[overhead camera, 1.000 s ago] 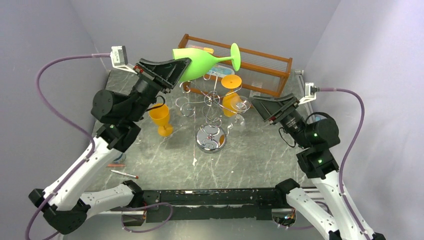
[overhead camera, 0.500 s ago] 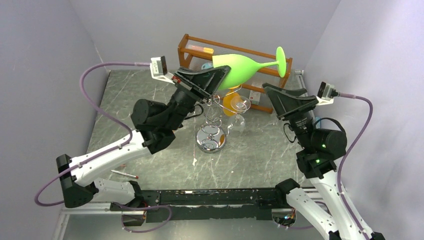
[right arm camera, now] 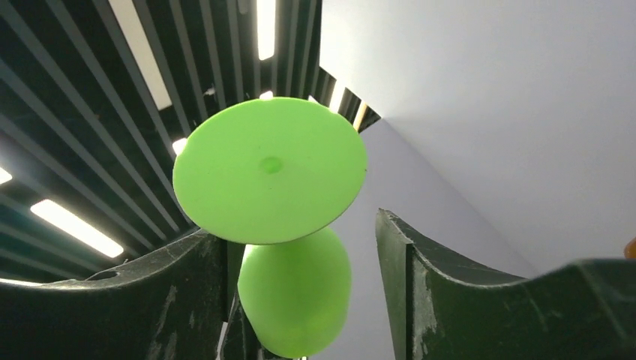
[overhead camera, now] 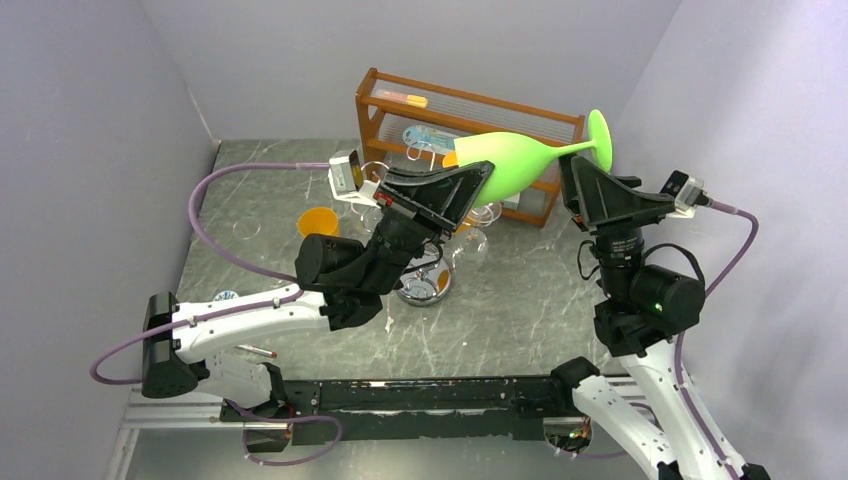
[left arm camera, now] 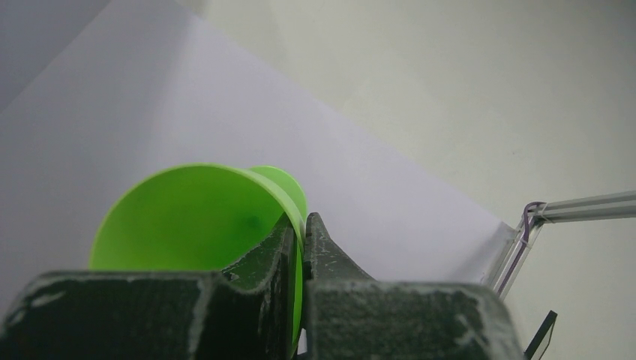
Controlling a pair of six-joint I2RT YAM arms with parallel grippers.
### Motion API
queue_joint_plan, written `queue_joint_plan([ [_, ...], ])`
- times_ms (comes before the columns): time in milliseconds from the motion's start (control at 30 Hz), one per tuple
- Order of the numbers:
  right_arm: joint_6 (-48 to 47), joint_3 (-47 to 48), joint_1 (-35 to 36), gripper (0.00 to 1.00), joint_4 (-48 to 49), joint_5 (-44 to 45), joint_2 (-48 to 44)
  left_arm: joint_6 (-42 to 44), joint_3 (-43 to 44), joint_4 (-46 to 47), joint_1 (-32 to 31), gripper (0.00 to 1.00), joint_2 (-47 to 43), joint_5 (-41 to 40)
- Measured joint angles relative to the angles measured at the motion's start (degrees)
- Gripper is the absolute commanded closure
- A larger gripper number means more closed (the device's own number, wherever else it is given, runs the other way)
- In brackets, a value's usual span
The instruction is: Place the wine glass upside down on the wine glass rack
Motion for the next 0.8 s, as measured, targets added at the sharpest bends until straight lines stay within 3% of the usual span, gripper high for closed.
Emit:
queue_joint_plan([
  [167, 1.84, 0.83, 0.0, 0.45, -0.13, 1.38, 0.5, 1.64, -0.13, 1.4, -0.85, 0.95, 0.11, -0.5],
  [533, 5.09, 2.08, 0.0, 0.51, 0.28, -0.07, 3.67, 2.49, -1.33, 2.29, -1.07, 0.95, 2.25, -1.29],
  [667, 5.95, 2.08, 0.0, 0.65, 0.28, -0.76, 3.8, 2.67, -1.81, 2.95, -1.18, 0.95, 2.25, -1.38],
  [800, 5.86, 2.08, 0.0, 0.88, 0.17, -0.85, 3.93, 2.19, -2.73, 2.97, -1.31, 0.91, 1.66, -1.27],
])
